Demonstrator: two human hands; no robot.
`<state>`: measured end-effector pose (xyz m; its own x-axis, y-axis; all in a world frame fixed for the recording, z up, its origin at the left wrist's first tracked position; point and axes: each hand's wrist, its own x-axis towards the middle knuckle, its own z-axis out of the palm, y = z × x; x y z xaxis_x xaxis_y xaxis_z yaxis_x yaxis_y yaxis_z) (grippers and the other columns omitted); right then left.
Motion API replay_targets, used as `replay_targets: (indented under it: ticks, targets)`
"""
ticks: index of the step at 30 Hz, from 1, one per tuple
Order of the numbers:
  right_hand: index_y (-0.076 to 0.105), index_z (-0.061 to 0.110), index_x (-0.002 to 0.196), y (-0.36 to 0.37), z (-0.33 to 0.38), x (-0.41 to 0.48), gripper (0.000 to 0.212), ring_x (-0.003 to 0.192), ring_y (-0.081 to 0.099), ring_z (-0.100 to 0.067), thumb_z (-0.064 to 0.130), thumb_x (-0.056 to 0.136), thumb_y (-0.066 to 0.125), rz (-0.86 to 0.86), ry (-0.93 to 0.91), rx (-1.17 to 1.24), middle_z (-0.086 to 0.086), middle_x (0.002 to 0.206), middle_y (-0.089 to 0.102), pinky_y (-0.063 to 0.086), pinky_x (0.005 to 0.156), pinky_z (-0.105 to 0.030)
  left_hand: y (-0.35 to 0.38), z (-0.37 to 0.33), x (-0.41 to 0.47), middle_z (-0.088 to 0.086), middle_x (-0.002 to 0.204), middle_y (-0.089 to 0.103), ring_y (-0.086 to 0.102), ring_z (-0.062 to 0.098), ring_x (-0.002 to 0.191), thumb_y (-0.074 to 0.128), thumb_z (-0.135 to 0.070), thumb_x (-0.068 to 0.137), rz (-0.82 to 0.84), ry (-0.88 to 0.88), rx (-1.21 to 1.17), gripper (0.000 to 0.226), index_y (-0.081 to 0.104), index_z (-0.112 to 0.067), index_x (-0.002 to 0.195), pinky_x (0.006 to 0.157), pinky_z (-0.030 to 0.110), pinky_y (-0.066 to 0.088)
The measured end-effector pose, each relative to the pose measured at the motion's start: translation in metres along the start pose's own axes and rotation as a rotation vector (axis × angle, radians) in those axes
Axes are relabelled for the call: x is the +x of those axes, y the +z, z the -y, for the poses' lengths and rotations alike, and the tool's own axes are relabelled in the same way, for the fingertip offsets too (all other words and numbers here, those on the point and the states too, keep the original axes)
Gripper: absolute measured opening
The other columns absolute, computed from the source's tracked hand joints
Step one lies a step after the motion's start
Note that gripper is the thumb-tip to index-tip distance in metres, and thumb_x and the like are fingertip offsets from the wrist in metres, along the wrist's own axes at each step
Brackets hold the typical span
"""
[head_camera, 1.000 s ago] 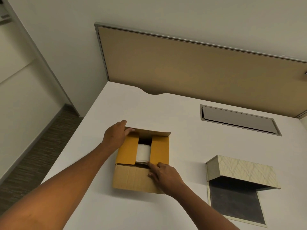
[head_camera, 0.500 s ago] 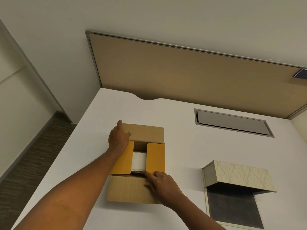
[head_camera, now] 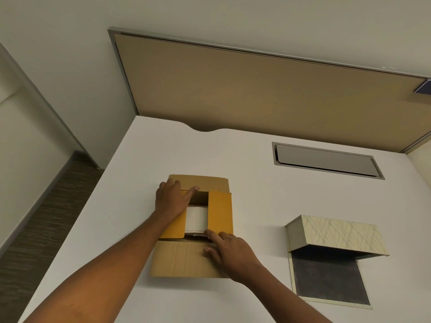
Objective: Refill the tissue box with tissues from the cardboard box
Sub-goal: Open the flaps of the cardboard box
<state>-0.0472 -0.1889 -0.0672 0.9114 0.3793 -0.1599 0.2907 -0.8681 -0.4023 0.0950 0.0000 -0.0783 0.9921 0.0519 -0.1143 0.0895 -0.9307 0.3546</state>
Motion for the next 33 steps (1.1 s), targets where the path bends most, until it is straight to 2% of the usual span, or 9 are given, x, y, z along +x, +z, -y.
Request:
replay_targets:
  ticks: [3,6,8,12,18,22,27,30,33]
  targets:
    - [0.033,0.031,0.138,-0.004,0.002,-0.007,0.049,0.097,0.063,-0.022,0.056,0.097,0.027,-0.111,0.068,0.041,0.000,0.117,0.065,0.054,0.076,-0.035,0.005,0.002,-0.005,0.015,0.151,0.032,0.030,0.034,0.136,0.032,-0.083,0.073,0.066,-0.014,0.021,0.101,0.036,-0.008,0.141,0.110,0.046,0.033]
    - [0.053,0.023,0.123,-0.007,-0.003,-0.015,0.037,0.081,0.069,-0.015,0.047,0.096,0.044,-0.364,0.169,0.001,0.004,0.099,0.073,0.055,0.061,-0.028,0.010,0.006,-0.008,0.013,0.160,0.009,0.009,0.034,0.146,0.049,-0.081,0.068,0.133,-0.015,0.007,0.112,0.016,-0.010,0.149,0.117,0.047,0.017]
    - [0.059,0.019,0.117,-0.008,-0.011,-0.022,0.032,0.072,0.069,-0.013,0.038,0.092,0.056,-0.483,0.286,-0.009,0.005,0.090,0.074,0.053,0.054,-0.025,0.011,0.010,-0.008,0.012,0.160,0.004,0.004,0.034,0.147,0.057,-0.078,0.066,0.146,0.002,0.013,0.116,0.012,-0.012,0.150,0.118,0.046,0.014]
    - [0.058,0.023,0.120,-0.004,-0.033,-0.029,0.030,0.073,0.069,-0.012,0.036,0.092,0.056,-0.514,0.484,0.053,0.006,0.097,0.075,0.050,0.058,-0.020,0.009,0.012,-0.007,0.010,0.161,0.001,0.002,0.033,0.147,0.064,-0.072,0.066,0.165,-0.003,-0.011,0.116,0.009,-0.013,0.150,0.118,0.046,0.015]
    - [0.058,0.028,0.127,0.011,-0.047,-0.028,0.045,0.097,0.068,-0.015,0.053,0.094,0.042,-0.407,0.651,0.066,0.005,0.116,0.070,0.055,0.077,-0.029,0.005,0.012,-0.009,0.009,0.161,0.000,0.001,0.032,0.147,0.066,-0.068,0.068,0.193,-0.009,-0.014,0.115,0.007,-0.014,0.151,0.118,0.047,0.015]
    - [0.063,0.020,0.104,0.013,-0.044,-0.018,0.053,0.094,0.057,-0.019,0.065,0.089,0.038,-0.318,0.600,0.019,-0.001,0.101,0.059,0.050,0.069,-0.027,0.001,0.009,-0.010,0.008,0.161,-0.001,0.001,0.032,0.147,0.066,-0.064,0.071,0.195,-0.010,0.000,0.111,0.007,-0.014,0.150,0.118,0.046,0.015]
    - [0.063,0.012,0.095,0.009,-0.037,-0.003,0.057,0.090,0.056,-0.022,0.061,0.092,0.034,-0.103,0.622,0.062,-0.006,0.097,0.055,0.053,0.079,-0.036,-0.013,0.007,-0.011,0.007,0.161,-0.003,0.000,0.031,0.147,0.070,-0.049,0.078,0.269,-0.023,-0.123,0.100,0.010,-0.018,0.151,0.117,0.049,0.017]
    - [0.064,0.011,0.090,0.007,-0.035,-0.001,0.056,0.085,0.059,-0.023,0.056,0.095,0.032,-0.076,0.613,0.081,-0.007,0.094,0.057,0.054,0.080,-0.038,-0.032,0.009,-0.010,0.007,0.161,0.005,0.014,0.032,0.145,0.072,-0.041,0.078,0.335,-0.019,-0.224,0.092,0.018,-0.023,0.150,0.113,0.048,0.026]
    - [0.066,0.012,0.089,0.008,-0.032,-0.003,0.056,0.080,0.061,-0.023,0.053,0.097,0.028,-0.061,0.588,0.028,-0.006,0.092,0.058,0.054,0.078,-0.038,-0.054,0.019,-0.008,0.008,0.156,0.024,0.032,0.030,0.138,0.074,-0.032,0.079,0.394,0.020,-0.349,0.084,0.026,-0.026,0.148,0.107,0.043,0.037]
